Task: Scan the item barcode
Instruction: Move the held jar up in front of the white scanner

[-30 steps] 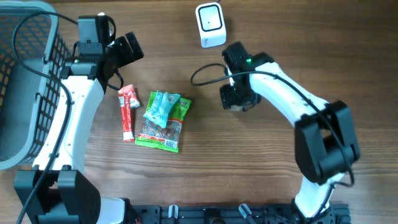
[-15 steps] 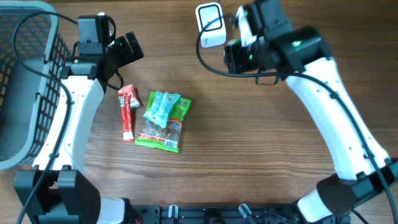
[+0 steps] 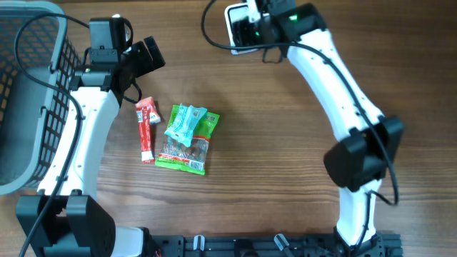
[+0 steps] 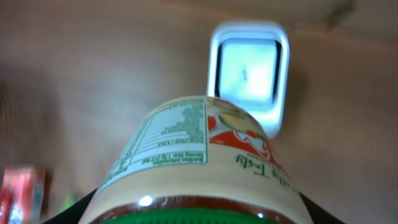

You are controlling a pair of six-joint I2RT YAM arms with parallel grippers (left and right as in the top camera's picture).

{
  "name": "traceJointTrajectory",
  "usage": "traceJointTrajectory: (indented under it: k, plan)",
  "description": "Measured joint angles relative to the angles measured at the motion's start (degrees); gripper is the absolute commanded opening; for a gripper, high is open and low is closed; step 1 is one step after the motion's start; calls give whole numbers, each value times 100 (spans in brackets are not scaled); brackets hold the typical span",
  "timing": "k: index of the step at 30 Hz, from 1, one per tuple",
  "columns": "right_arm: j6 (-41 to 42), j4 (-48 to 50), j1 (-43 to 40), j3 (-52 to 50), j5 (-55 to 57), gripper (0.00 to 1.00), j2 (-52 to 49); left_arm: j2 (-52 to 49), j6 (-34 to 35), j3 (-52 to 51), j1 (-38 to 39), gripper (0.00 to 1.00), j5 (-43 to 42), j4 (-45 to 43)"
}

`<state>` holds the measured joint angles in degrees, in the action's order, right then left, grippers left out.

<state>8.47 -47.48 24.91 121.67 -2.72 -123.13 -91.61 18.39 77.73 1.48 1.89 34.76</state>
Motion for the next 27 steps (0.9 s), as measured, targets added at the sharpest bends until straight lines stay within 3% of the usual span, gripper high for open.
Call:
traceJointTrajectory:
  k: [5, 15, 21, 27]
  plan:
    - [-46, 1847, -2, -13, 96, 29, -487, -4, 0, 0, 0, 100, 0, -4]
    - [-358, 4181, -105, -13, 645, 20, -1604, -7, 0, 0, 0, 100, 0, -2]
    - [643, 4419, -245, -13, 726, 18, -1725, -7, -2, 0, 0, 100, 0, -2]
    - [990, 4419, -570, -13, 205, 15, -1744, -7, 0, 0, 0, 100, 0, -2]
